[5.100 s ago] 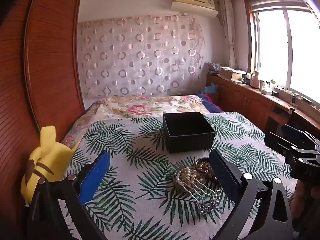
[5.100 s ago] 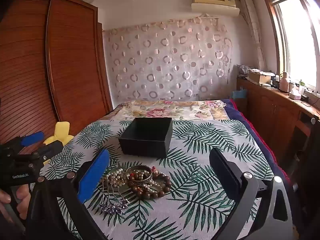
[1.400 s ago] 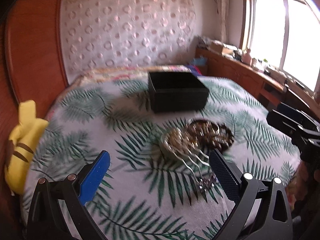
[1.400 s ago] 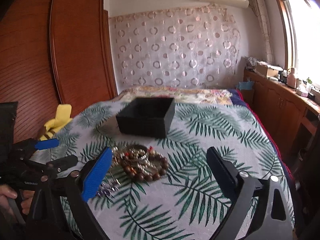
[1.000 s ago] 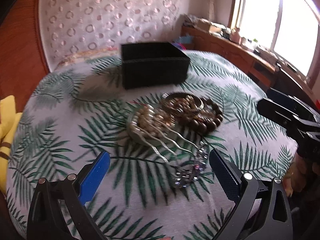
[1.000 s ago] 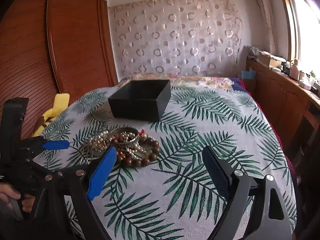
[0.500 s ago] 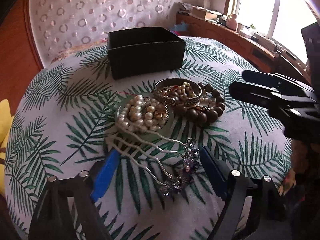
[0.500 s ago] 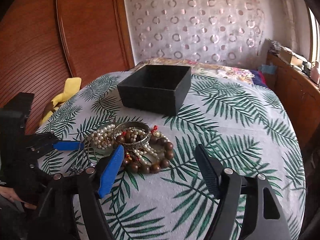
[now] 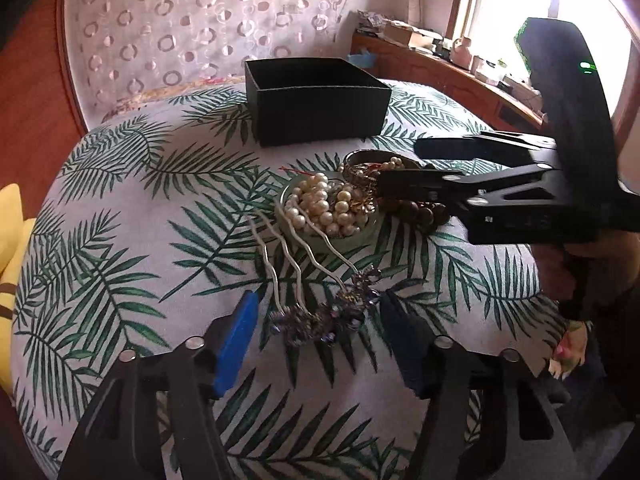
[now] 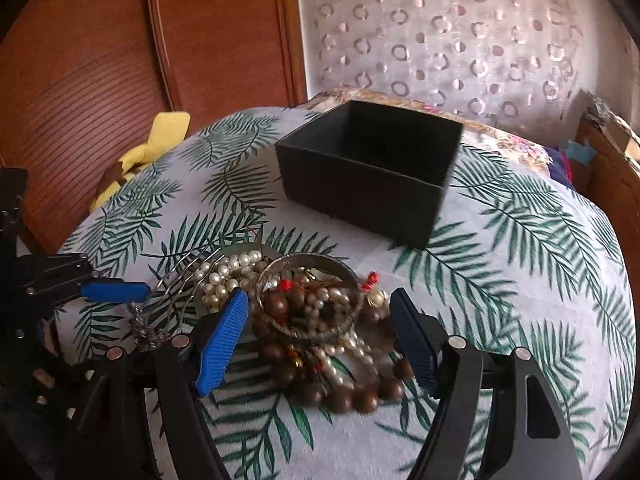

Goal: Organize jewelry
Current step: 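Grasp the silver crystal hair comb with the left gripper while the right gripper grasps the silver bangle, then carry the comb and bangle into the black box and open both grippers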

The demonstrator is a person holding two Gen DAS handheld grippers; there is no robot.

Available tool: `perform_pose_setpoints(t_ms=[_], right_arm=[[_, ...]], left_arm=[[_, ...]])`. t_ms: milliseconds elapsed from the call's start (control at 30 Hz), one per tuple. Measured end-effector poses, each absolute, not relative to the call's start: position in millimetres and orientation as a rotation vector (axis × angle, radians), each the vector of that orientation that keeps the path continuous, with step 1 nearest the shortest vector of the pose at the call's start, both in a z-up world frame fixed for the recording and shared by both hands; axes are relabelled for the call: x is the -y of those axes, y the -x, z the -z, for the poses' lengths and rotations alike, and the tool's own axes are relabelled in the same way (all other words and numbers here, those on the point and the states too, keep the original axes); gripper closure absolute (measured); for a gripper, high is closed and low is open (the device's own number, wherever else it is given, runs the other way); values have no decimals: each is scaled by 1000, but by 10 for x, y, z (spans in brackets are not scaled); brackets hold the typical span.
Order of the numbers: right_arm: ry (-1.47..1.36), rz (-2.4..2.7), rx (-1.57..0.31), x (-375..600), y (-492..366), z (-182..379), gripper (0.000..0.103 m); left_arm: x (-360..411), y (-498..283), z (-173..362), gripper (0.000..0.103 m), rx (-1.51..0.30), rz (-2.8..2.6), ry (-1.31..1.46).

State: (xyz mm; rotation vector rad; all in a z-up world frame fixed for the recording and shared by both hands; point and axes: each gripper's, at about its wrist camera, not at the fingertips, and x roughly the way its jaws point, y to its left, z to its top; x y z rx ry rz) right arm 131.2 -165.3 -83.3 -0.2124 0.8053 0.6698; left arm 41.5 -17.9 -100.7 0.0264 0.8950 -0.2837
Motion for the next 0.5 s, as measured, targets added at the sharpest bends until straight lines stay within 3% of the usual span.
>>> perform_pose_setpoints(t_ms=[267,367,433,500], right_arm=[[273,-682,-818,1512,-1388,864,27],[275,-700,-826,1519,-1396,852,42],[290,-706,-829,1528,-1397,845,42],[293,-710,-825,1548,-1390,835,42]], left_arm=[[119,-443,1018,43,-889,281,-23],[157,-472,1033,37,-881,280,-41],[178,-485,1043,37,-875,279,-59],[177,-489,1045,47,-864,276,-72]])
